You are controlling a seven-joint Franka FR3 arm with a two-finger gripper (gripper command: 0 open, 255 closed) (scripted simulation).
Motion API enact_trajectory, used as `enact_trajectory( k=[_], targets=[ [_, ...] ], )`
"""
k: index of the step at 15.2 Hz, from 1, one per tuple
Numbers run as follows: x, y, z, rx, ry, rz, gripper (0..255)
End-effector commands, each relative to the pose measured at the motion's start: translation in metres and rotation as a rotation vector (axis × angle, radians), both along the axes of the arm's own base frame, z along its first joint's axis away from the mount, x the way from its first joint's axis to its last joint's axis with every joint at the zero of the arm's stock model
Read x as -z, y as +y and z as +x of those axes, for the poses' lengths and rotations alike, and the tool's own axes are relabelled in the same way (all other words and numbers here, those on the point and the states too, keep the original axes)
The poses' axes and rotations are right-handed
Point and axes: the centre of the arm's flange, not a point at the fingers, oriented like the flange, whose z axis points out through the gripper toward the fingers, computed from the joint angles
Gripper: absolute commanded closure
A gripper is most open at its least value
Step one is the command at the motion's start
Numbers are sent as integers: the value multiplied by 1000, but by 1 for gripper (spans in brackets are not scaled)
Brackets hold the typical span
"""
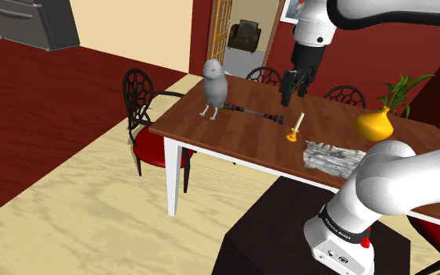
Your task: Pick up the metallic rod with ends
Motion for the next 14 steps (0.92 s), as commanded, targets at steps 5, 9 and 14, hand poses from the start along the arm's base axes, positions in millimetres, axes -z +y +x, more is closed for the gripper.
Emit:
enact_trajectory(
  k=[5,9,14],
  targets=[
    [25,-43,18,-58,0,9,0],
    [51,-85,39,-117,0,18,0],
    [84,-135,68,-190,0,30,0]
  ],
)
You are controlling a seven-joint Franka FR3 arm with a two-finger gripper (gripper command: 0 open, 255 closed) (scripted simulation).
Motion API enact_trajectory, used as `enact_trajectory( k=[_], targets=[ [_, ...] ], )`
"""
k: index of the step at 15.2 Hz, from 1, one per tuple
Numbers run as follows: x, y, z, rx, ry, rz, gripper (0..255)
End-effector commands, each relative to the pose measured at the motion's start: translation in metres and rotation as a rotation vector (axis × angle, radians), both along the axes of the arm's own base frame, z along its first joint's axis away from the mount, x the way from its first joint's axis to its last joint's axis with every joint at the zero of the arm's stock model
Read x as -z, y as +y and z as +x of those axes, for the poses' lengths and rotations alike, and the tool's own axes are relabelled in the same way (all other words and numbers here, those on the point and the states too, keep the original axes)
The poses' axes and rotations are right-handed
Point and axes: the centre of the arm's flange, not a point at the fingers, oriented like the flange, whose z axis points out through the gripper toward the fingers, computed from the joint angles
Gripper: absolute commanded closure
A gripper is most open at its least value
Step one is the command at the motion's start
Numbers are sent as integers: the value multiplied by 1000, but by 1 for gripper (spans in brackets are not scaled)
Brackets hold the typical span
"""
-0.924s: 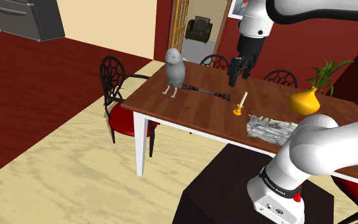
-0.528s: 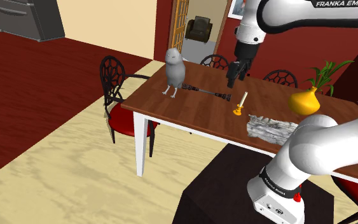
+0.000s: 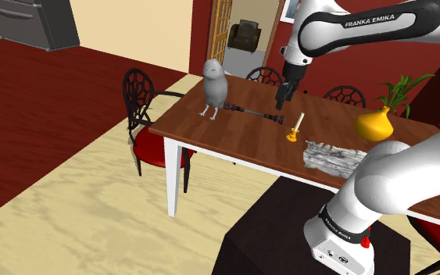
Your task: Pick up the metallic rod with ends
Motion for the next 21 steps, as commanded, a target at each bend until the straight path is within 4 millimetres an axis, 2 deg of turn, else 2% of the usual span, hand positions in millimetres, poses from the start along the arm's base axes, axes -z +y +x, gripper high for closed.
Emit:
enact_trajectory(
  k=[1,11,21],
  targets=[
    [13,-18,12,-32,-1,4,0],
    [80,-108,82,-178,-1,27,0],
    [149,-186,165,-324,-2,50,0]
  ],
)
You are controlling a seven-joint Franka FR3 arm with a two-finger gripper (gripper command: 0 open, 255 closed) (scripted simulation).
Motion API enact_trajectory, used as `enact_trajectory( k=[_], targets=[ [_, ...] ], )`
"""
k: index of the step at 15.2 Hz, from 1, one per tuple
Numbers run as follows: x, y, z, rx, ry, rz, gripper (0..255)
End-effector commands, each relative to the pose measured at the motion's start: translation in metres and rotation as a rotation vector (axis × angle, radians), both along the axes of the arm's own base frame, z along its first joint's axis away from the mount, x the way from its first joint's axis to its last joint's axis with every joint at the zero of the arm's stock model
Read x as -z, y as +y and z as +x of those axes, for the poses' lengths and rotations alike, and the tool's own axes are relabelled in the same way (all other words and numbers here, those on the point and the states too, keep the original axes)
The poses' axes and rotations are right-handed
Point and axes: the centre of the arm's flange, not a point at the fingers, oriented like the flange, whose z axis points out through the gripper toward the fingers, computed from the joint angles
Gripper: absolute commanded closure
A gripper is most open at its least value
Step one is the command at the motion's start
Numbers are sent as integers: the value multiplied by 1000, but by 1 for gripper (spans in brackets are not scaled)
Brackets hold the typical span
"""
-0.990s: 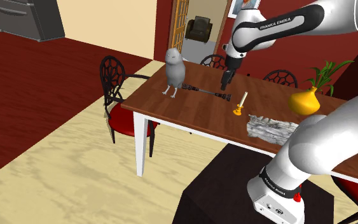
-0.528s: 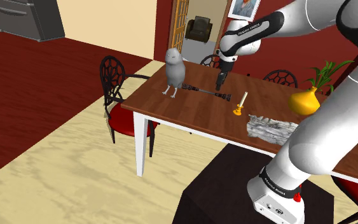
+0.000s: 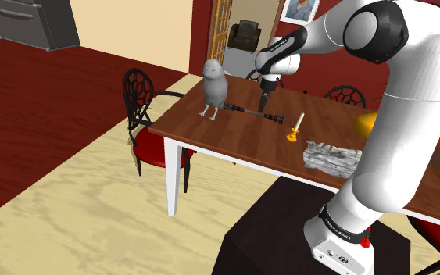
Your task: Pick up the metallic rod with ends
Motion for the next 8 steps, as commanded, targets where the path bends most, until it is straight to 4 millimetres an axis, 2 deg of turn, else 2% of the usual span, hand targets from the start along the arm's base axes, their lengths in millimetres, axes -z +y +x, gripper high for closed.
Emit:
enact_trajectory(
  k=[1,4,8],
  targets=[
    [14,-17,18,-32,-1,6,0],
    [35,-37,46,-76,-1,13,0],
    [51,-38,47,-77,-1,13,0]
  ],
)
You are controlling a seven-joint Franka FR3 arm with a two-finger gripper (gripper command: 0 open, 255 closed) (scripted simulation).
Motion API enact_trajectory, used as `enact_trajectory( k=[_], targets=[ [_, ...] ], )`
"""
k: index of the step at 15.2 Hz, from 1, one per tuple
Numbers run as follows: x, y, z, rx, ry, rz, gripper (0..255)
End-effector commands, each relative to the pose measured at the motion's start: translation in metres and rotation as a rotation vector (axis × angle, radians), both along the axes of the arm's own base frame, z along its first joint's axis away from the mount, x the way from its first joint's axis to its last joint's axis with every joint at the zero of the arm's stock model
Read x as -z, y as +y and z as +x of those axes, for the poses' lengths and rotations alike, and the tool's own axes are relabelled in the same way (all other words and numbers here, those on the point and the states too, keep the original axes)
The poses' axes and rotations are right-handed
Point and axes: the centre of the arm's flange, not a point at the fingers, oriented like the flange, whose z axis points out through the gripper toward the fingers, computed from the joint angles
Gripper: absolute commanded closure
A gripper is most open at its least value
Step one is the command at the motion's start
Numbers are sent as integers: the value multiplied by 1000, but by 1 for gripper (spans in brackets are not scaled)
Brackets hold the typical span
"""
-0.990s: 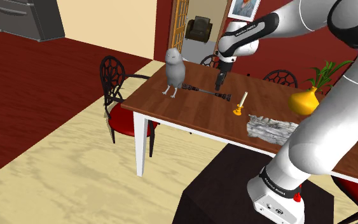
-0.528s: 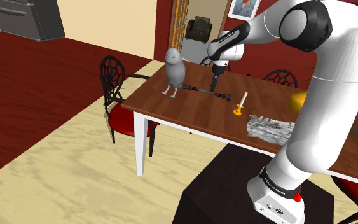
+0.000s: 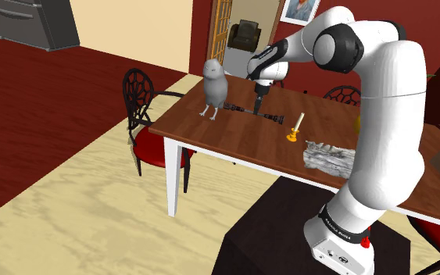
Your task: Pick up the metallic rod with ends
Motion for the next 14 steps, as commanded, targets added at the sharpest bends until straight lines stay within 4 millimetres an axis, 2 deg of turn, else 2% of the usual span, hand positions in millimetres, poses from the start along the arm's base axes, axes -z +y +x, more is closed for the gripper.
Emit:
enact_trajectory(
  k=[1,4,6,7,14],
  targets=[
    [10,-1,2,-1,-1,0,0],
    [29,-1,2,-1,-1,0,0],
    [29,-1,2,-1,-1,0,0],
    [29,-1,2,-1,-1,0,255],
    [30,1,4,-1,-1,0,255]
  ],
)
